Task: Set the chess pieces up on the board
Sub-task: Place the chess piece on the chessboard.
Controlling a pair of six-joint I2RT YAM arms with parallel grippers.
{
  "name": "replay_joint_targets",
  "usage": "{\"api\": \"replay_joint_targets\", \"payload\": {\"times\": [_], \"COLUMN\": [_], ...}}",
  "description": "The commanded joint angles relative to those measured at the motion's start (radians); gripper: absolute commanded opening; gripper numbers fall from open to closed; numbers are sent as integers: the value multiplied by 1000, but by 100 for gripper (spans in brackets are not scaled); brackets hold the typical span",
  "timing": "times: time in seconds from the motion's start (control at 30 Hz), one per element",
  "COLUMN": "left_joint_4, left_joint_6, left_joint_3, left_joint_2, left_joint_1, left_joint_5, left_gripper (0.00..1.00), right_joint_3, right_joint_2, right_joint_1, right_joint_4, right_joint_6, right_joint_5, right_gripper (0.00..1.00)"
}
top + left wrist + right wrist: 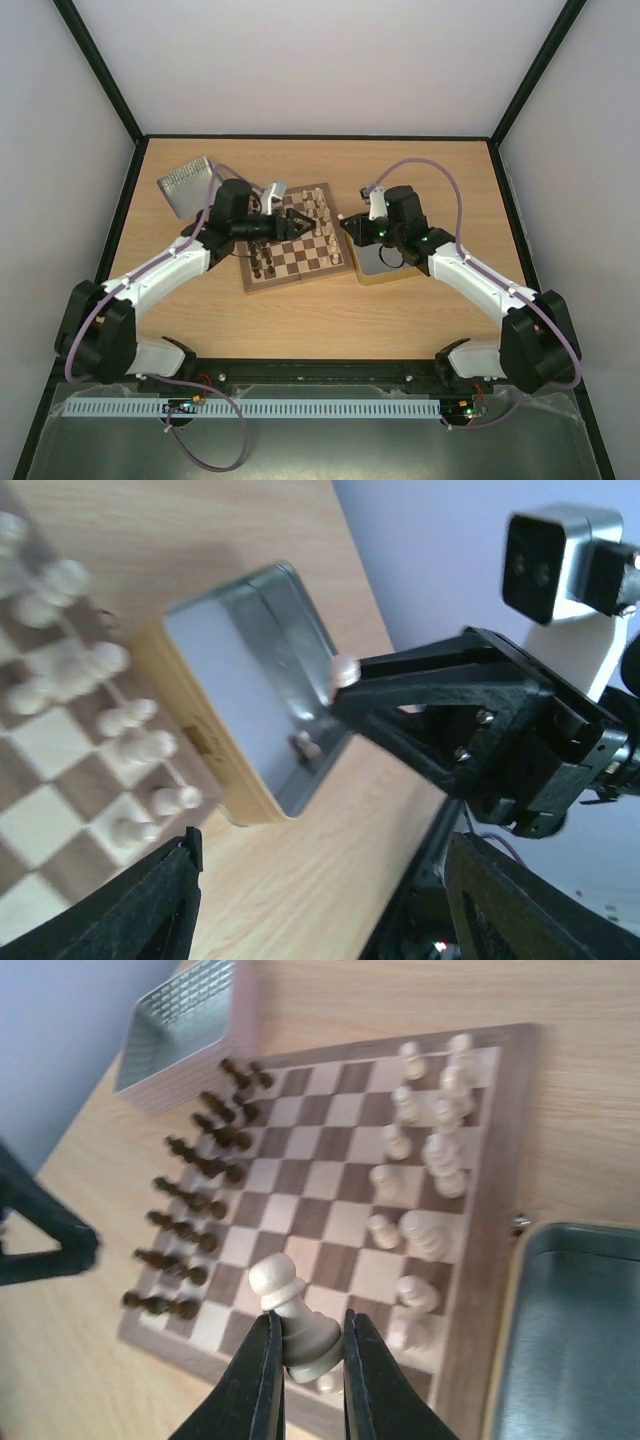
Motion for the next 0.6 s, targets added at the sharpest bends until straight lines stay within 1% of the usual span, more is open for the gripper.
{"api": "replay_joint_targets", "payload": {"times": [0.0,0.07,0.13,0.3,0.43,0.57], "left_joint_4": [108,181,210,206,207,223], "left_joint_6": [-101,-173,-207,-214,-218,-231], "left_joint_3": [51,38,42,62,66,66], "left_joint_2": [63,87,111,160,178,185], "left_joint_1": [-52,-56,-60,-84,-85,-86], "left_joint_5": [117,121,120,115,107,106], "left_gripper": [68,66,62,52,38,34], "right_joint_3": [-24,-22,-20,-15,-11,-7], "right_joint_2": [-31,-32,-32,-29,-24,-20], "right_joint_1": [18,25,30,38,41,44], "right_joint_4": [47,46,43,35,27,20], "right_joint_6": [-49,-54,-60,-69,-73,-76], "right_joint_5": [-188,-217,-235,-250,-250,-248], "right_gripper": [7,7,7,7,7,7]}}
